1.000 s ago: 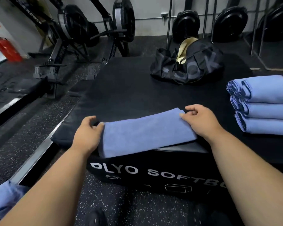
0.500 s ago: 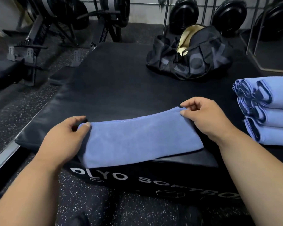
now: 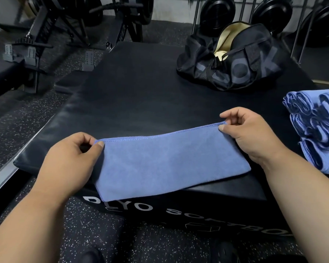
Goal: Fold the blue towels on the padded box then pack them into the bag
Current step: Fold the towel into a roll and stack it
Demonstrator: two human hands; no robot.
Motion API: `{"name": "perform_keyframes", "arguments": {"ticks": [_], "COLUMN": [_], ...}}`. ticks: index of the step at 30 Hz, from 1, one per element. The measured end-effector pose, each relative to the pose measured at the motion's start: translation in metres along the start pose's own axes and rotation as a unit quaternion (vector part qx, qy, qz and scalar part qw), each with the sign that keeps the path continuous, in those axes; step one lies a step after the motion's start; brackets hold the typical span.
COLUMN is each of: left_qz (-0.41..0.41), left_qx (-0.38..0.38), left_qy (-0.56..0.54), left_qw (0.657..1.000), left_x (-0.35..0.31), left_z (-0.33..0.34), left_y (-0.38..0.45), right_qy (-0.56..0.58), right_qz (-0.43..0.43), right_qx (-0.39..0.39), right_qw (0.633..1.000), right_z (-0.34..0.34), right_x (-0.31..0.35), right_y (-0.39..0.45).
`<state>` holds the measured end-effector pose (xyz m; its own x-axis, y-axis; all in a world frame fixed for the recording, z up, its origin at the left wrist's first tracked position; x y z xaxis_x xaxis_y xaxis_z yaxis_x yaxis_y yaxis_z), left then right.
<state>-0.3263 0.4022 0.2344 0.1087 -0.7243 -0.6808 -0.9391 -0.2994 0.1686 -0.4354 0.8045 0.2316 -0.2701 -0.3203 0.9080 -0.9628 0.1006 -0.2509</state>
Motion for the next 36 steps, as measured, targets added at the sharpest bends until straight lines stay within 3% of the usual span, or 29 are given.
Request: {"name": "perform_keyframes", "arguments": {"ticks": [10,19,30,32,36], "left_qz": [0.055,0.071,0.106,0.114,0.060], "left_qx": [0.035,0.057,0.065,0.049,-0.005], "left_qy": [0.094,0.069,0.112,0.097,-0.032], "left_qw": [0.993,0.993,0.986,0.987,0.998], "left_x": [0.002,0.004,0.000,-0.001,-0.001], "left_z": [-0.005,-0.009,-0.005,-0.006,-0.009], "left_y": [-0.004,-0.006,-0.003,-0.003,-0.003], "right_qy": [-0.082,-0.193,-0.275,-0.258,-0.169], "right_qz": [0.008,0.009,0.016,0.009,-0.013], "right_qx": [-0.014,-0.023,-0.036,-0.039,-0.016], "right_qw": [0.996,0.981,0.961,0.965,0.985], "right_z": [0.009,0.011,0.015,0.014,0.009], "right_x": [0.003,0.005,0.017,0.017,0.019], "right_y": [0.007,0.005,-0.005,-0.007,-0.012]}}
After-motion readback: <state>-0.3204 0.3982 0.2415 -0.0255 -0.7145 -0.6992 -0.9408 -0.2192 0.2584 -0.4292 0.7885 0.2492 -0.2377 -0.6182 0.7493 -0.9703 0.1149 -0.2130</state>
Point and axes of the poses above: each hand's wrist, its own y-axis towards the middle knuckle, its own z-axis out of the palm, x = y × z, the point moved 3 cm from there along y, towards the middle knuckle, and after that the axes turned 13 degrees about z, right-handed, at the moved point
